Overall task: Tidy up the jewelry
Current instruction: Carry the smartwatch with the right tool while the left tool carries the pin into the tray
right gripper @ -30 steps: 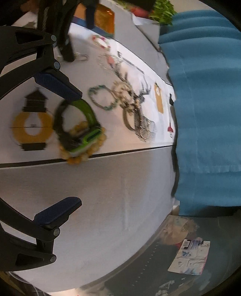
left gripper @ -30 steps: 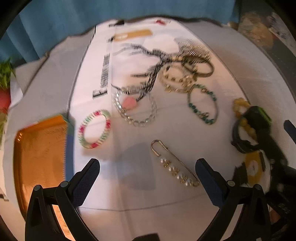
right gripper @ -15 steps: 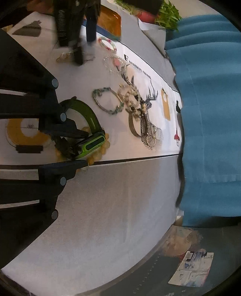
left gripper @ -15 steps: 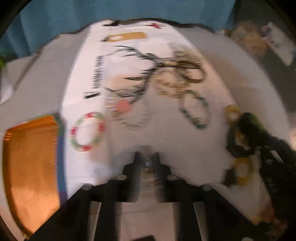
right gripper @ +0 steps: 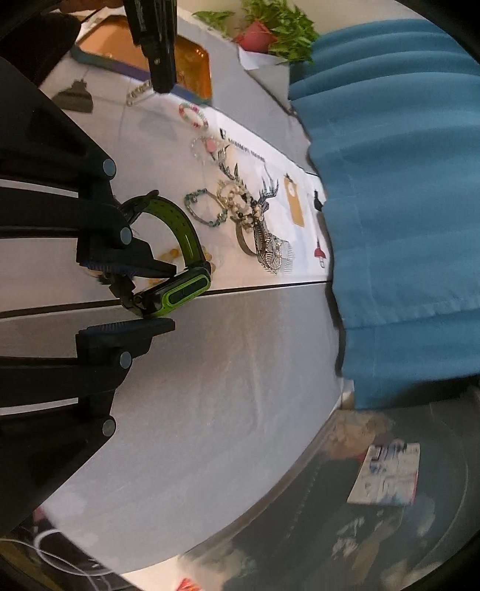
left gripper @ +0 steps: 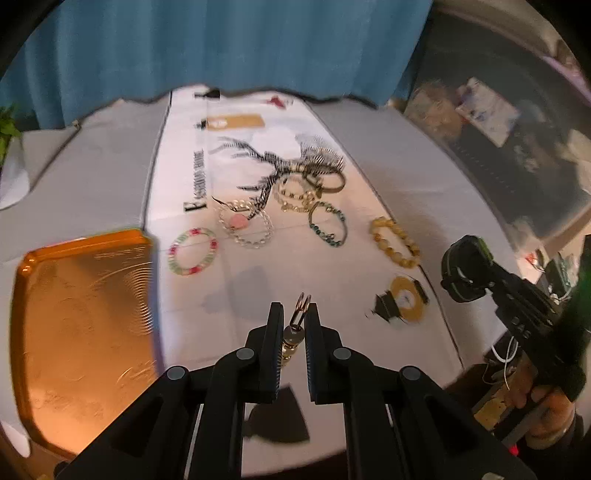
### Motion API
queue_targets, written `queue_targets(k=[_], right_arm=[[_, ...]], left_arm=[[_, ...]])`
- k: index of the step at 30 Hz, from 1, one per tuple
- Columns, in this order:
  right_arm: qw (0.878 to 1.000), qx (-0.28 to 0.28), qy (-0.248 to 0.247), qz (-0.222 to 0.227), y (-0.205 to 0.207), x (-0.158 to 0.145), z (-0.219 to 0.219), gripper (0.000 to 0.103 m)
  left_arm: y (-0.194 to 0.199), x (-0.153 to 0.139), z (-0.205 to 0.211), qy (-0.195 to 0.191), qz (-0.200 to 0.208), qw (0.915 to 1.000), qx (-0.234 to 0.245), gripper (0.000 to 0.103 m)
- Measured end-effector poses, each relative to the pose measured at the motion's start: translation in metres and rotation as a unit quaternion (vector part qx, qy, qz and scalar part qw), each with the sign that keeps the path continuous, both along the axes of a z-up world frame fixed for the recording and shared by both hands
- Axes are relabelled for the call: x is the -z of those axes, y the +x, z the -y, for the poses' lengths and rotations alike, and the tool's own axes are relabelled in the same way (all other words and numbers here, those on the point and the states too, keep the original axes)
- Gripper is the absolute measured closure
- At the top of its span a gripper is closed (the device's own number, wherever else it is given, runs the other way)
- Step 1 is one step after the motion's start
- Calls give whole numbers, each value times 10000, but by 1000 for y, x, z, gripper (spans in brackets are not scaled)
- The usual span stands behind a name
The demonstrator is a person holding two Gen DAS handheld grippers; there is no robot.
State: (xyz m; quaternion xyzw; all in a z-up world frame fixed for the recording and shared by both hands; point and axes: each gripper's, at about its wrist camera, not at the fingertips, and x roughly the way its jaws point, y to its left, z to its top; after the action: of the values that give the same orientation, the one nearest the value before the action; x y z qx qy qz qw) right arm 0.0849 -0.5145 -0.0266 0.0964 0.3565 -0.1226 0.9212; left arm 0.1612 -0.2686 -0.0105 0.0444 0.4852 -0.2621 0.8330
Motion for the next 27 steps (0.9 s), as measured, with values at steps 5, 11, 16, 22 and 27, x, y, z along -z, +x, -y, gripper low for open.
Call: queue_targets(k=[5,11,16,22,27], right_arm=[[9999,-39,-131,24,-29,-9,-28,80],[9996,-274,17,63,-68,-15,-81,80],[9978,-652,89,-28,-92,-14,-130,80],[9943,-1053,71,-131,-114,-13,-178,80],[9912,-1313,-60,-172,-123,-15,-205,80]], left_arm=[[-36,-24,-34,-150,300,9994,45,94],[-84,-36,-81,-174,447,9988,40,94],[-121,-36,-126,-257,433,9986,-166,94],[-154,-35,-172,-358,466,9974,-427,94],[-167,-33,-196,-465,474,9959,-621,94]])
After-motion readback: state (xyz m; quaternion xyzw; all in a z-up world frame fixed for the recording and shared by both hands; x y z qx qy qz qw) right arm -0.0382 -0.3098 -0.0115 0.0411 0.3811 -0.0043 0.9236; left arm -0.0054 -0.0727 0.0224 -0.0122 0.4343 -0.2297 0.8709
